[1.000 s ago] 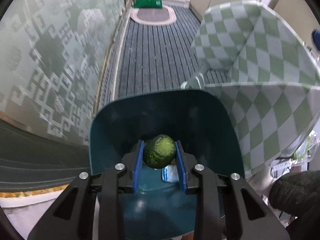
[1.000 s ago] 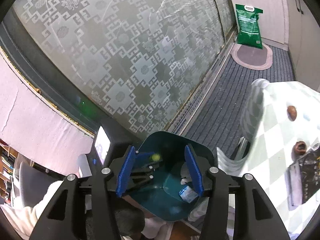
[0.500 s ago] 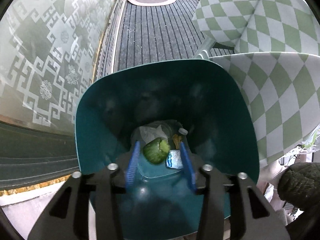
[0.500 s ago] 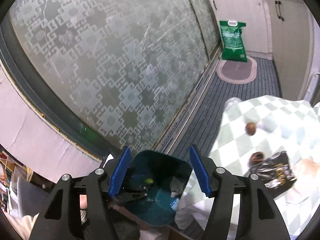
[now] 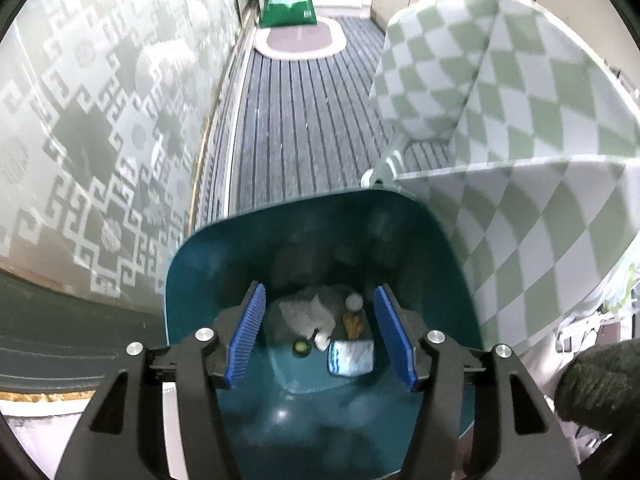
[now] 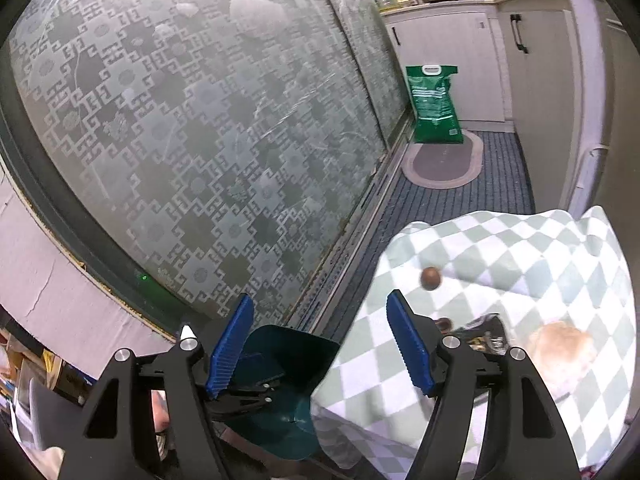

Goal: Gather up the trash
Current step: 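Open the left tool to drop the green fruit into the bin, then move the left tool to the black tissue packet while the right tool approaches the white bun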

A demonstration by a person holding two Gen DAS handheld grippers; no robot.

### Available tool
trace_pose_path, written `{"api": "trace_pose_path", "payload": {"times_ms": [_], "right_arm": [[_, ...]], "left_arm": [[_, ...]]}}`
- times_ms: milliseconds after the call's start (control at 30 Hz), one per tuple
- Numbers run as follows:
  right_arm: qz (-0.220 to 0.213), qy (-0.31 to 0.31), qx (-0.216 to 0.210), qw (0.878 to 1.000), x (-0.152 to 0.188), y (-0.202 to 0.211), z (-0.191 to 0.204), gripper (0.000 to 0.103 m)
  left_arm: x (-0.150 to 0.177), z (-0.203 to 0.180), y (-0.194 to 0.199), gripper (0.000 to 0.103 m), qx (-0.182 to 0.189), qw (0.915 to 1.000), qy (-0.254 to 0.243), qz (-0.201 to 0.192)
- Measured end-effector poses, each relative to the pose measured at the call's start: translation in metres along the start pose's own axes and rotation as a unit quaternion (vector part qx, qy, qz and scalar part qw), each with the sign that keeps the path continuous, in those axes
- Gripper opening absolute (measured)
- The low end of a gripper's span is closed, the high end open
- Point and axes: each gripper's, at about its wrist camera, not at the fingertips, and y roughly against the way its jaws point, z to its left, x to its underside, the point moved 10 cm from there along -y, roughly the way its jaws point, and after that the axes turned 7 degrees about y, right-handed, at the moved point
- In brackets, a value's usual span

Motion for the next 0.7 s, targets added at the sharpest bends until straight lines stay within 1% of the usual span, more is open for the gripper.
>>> {"api": "trace_pose_path", "payload": {"times_ms": [67, 167, 267, 333, 367, 467, 533, 667, 700], "right_arm": [[-0.003, -0.002, 0.006, 1.000, 0.001, 0.005, -0.007, 0.071], [-0.009, -0.008, 0.015, 1.000, 0.001, 0.012, -0.017, 0.074], [-0.014, -0.014, 0.026, 0.999, 0.003, 0.020, -0.029, 0.076], [-0.016, -0.017, 0.034, 0.999, 0.004, 0.024, -0.036, 0.077], [-0.017, -0.018, 0.038, 0.999, 0.005, 0.027, -0.040, 0.077], [-0.021, -0.024, 0.048, 0.998, 0.008, 0.035, -0.052, 0.078], [-0.023, -0.031, 0.054, 0.998, 0.010, 0.040, -0.061, 0.079], [-0.024, -0.043, 0.066, 0.997, 0.017, 0.050, -0.079, 0.079], [-0.024, -0.046, 0.067, 0.996, 0.018, 0.052, -0.083, 0.079]], "left_arm": [[-0.007, -0.004, 0.008, 0.065, 0.002, 0.9998, 0.000, -0.020], [-0.022, -0.013, 0.027, 0.066, 0.008, 0.9977, -0.001, -0.068], [-0.039, -0.021, 0.051, 0.067, 0.026, 0.9926, 0.006, -0.118], [-0.047, -0.026, 0.063, 0.070, 0.035, 0.9890, 0.007, -0.144], [-0.052, -0.031, 0.071, 0.071, 0.041, 0.9860, 0.007, -0.161], [-0.062, -0.048, 0.092, 0.074, 0.066, 0.9782, 0.002, -0.197], [-0.067, -0.061, 0.102, 0.074, 0.081, 0.9734, -0.004, -0.214], [-0.072, -0.090, 0.120, 0.079, 0.120, 0.9625, -0.023, -0.243], [-0.075, -0.102, 0.126, 0.081, 0.134, 0.9580, -0.032, -0.252]]}}
